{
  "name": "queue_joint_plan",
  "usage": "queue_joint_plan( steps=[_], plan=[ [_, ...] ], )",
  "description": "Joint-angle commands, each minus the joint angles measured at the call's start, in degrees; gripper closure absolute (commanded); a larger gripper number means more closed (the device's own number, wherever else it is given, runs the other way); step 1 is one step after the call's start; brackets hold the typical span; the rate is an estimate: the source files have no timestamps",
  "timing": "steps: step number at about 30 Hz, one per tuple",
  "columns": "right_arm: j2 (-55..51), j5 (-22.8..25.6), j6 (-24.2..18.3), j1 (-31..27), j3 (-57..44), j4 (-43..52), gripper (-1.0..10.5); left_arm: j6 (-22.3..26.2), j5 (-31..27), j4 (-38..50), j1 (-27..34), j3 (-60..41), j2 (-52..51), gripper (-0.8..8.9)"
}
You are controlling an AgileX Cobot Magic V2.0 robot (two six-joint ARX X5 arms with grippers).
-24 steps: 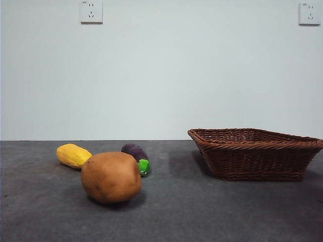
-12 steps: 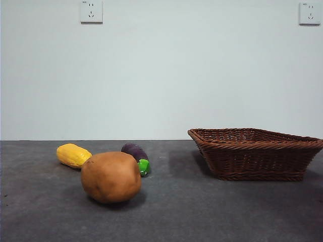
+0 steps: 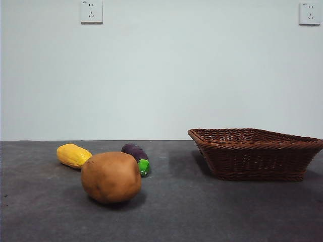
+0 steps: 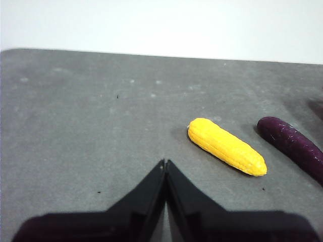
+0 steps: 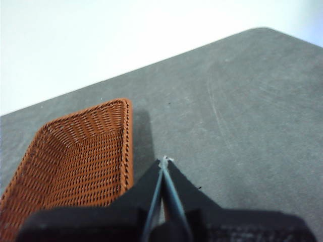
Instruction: Help me put the vegetables on the table into the basket
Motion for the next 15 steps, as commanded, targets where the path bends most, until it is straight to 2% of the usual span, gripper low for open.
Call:
queue_joint_plan(
  steps=[1,9,12,15],
  plan=[
    [5.9,-1.6,0.7,0.0,3.8,-0.6,9.6,-2.4,0.4,0.3,-0.1,2.9,5.6,8.2],
    [22.6,-4.6,0.6,0.0,17.7,-12.7,9.5,-2.6,8.1,-0.1,-0.2,13.2,21.1,8.18],
    [27.9,-4.5,0.7,0.0,22.2,-17.2,9.5,-2.8,13.9,-0.6,-0.2,16.3,26.5,8.17],
    [32.9,-6.1,2.4,0.0,26.7,-24.0,9.5,-6.2,22.8,-3.5,-0.2,17.8,32.3,8.17]
  ],
)
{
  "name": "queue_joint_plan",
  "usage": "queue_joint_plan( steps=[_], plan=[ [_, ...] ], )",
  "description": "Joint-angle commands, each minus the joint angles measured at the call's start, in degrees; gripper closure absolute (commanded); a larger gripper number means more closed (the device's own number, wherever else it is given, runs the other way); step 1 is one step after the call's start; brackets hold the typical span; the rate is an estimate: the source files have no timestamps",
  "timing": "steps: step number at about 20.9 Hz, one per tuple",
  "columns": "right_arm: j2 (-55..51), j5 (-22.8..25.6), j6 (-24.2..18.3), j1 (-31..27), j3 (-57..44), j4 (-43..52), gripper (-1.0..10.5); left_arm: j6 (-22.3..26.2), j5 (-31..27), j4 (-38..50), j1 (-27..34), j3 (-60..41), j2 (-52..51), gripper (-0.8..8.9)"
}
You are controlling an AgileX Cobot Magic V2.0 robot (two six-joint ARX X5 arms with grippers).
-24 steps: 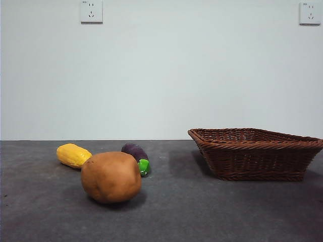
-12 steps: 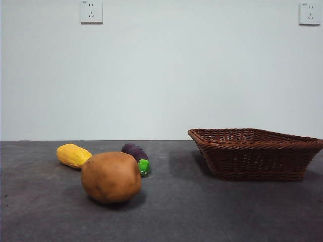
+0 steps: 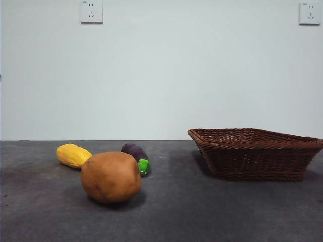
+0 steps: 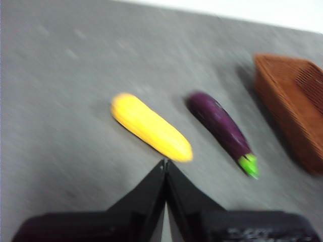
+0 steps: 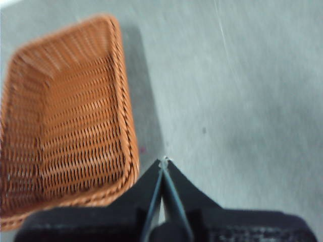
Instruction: Help me put the vegetables on the table into the basket
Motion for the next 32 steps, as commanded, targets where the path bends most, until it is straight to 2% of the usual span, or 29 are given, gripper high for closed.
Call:
queue_joint_plan(
  steps=[1,5,8,10,11,13,15,18,20,24,32],
  plan=[
    [2.7,-3.0,1.3,0.0,2.1,-3.3,9.5,-3.1,6.1,-1.8,-0.2,0.1,3.5,8.18],
    [8.9,-15.0,-1.4,0.0,5.2,-4.8,9.5,-3.5,13.8,-5.1,-0.2,0.3,8.1,8.18],
    [14.9,-19.3,-2.4,0.0,9.4,-7.5,9.5,-4.1,18.8,-7.1,-0.2,0.5,10.5,8.18],
    [19.5,-19.3,-4.1,0.0,13.5,-10.6,9.4,-4.5,22.1,-7.9,-0.2,0.5,11.5,8.18],
    [22.3,-19.2,-5.3,0.0,16.1,-13.0,9.0,-4.5,23.5,-8.9,-0.2,0.8,11.9,8.18],
    [27.1,-19.0,-6.5,0.0,20.8,-16.5,7.0,-4.5,24.9,-11.0,-0.2,1.4,12.0,8.18],
    [31.6,-19.0,-7.3,0.1,25.1,-18.8,5.7,-4.5,26.0,-12.9,-0.2,1.7,12.0,8.18],
    [37.7,-18.8,-8.2,0.1,30.6,-19.6,5.3,-4.5,27.8,-14.9,-0.2,1.8,12.0,8.18],
    [42.6,-18.1,-8.9,0.2,34.8,-21.1,4.3,-4.4,27.8,-15.8,-0.3,1.8,12.0,8.18],
    [51.6,-15.2,-11.4,1.2,41.8,-22.1,4.4,-4.5,27.8,-16.1,-0.3,1.8,12.0,8.18],
    [68.5,-15.3,-14.2,2.8,54.8,-22.9,4.5,-4.4,27.3,-18.8,-0.3,1.8,12.0,8.18]
  ],
)
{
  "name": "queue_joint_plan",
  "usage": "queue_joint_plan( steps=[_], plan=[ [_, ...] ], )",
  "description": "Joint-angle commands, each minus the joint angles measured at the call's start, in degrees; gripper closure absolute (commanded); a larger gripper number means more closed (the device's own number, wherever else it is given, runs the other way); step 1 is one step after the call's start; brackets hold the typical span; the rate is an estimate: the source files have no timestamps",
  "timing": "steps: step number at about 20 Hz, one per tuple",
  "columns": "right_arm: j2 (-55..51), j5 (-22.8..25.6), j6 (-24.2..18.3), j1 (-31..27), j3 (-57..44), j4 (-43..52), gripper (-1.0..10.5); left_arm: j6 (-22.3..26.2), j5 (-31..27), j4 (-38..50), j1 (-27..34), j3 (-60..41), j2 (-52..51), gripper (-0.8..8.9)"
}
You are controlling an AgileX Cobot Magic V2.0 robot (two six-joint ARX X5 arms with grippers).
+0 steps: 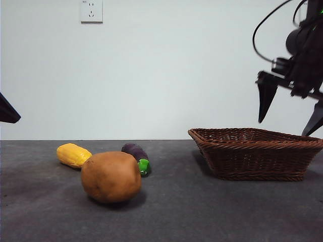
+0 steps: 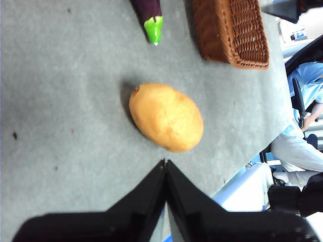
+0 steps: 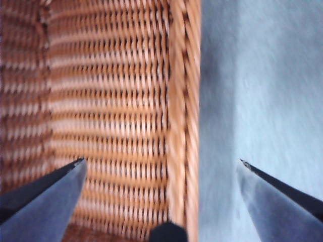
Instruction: Help me put the vegetables on the table into the basket
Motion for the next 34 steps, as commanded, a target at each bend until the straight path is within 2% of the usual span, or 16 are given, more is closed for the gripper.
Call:
queue_joint_plan(
  steps=[1,5,8,13,14,16,19,20,22,23,24,27,28,29,31,34],
  plan=[
    [3.6,-0.1,-1.0,0.1,1.9,-0.4,4.6,0.0,0.0,-0.6,-0.1,0.0,0.0,8.18],
    [7.0,-0.1,-2.7,0.1,3.4,-1.5,6.6,0.0,0.0,-0.4,-0.1,0.0,0.0,8.18],
    [7.3,-0.1,-3.1,0.1,3.4,-1.4,9.7,-0.1,0.0,-0.3,-0.1,0.0,0.0,8.18],
    [7.3,-0.1,-4.2,-0.3,3.4,-2.3,9.6,-0.7,-0.3,-0.7,-0.1,2.8,0.8,8.18],
    [7.2,-0.2,-4.1,-0.5,3.5,-2.8,9.6,-0.7,-2.8,-2.0,-0.1,5.2,1.3,8.18],
    [6.4,-0.6,-4.3,-0.9,3.7,-4.5,9.6,-0.5,-14.1,-5.3,-0.8,11.5,2.4,8.18],
    [3.8,-1.3,-4.5,-1.2,3.7,-5.2,9.6,1.9,-26.1,-13.3,-2.1,22.4,7.6,8.12],
    [2.7,-1.7,-4.6,-1.2,3.7,-5.4,9.6,3.4,-29.7,-16.6,-2.6,26.7,10.7,7.67],
    [0.4,-1.9,-5.5,-1.2,3.7,-6.0,9.6,5.5,-35.3,-20.7,-3.9,35.0,17.4,4.97],
    [-0.6,-1.8,-5.6,-1.2,3.7,-6.2,9.6,5.8,-35.9,-21.9,-4.5,38.7,20.5,4.34],
    [-1.6,-1.8,-5.6,-1.1,3.7,-6.4,9.6,5.6,-34.1,-22.4,-5.2,41.7,23.3,4.36],
    [-4.1,-1.9,-6.0,-1.1,3.7,-7.3,9.6,1.7,-25.6,-13.1,-5.7,45.0,29.0,4.36],
    [-4.9,-1.9,-6.0,-1.1,3.7,-7.6,9.6,-4.9,-25.5,-11.3,-5.7,45.0,30.4,4.36],
    [-5.6,-1.9,-6.0,-1.1,3.7,-7.7,9.6,-10.9,-25.9,-10.7,-5.7,45.0,32.3,4.36],
    [-6.8,-2.8,-6.0,-1.1,3.7,-8.5,9.6,-17.2,-27.1,-11.0,-5.7,45.0,36.2,4.34],
    [-8.8,-4.7,-6.1,0.0,3.7,-8.9,9.6,-18.0,-33.5,-11.1,-6.1,47.4,42.3,4.34]
  ],
)
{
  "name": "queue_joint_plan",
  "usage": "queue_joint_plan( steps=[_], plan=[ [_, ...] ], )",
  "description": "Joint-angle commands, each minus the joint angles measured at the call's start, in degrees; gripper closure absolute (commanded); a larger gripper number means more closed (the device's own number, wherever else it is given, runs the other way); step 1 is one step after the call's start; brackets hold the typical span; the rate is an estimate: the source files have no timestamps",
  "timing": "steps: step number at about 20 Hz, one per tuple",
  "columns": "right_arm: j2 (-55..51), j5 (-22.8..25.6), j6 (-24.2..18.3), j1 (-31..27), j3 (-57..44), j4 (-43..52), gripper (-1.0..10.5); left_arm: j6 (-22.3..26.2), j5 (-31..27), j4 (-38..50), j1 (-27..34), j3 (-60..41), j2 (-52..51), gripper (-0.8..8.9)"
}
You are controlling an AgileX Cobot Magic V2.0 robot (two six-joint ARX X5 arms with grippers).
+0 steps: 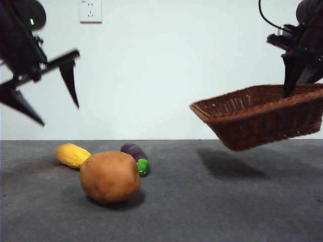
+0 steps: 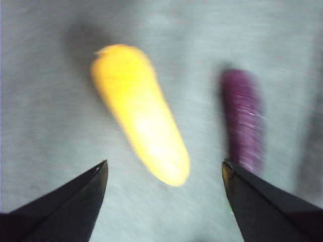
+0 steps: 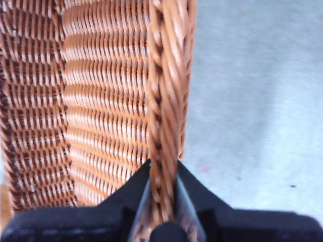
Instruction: Help me put the vegetables on the table into the basket
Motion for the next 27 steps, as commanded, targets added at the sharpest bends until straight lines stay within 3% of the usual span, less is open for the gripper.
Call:
queue_joint_plan(
  steps=[1,5,9,21,27],
  plan=[
    [-1.6,-1.1,-0.7,1.1,0.2,0.1,9.6,-1.7,-3.9,-0.5,-0.8,3.0,3.7,4.33],
    [-2.6,-0.8,-1.7,3.1,0.2,-0.9,9.6,-0.3,-6.6,-4.6,-2.9,9.5,11.8,4.31],
    [-2.7,-0.9,-2.9,3.4,0.2,-2.3,9.6,-0.3,-13.3,-9.7,-4.6,14.5,17.2,4.31],
    [-5.4,-0.9,-3.0,3.4,0.2,-3.4,9.6,-1.3,-11.0,-5.6,-4.7,14.5,20.3,4.55],
    [-5.6,-0.9,-3.1,3.4,0.2,-5.1,9.6,1.2,-9.0,-3.7,-4.5,14.5,21.7,8.22]
  ],
)
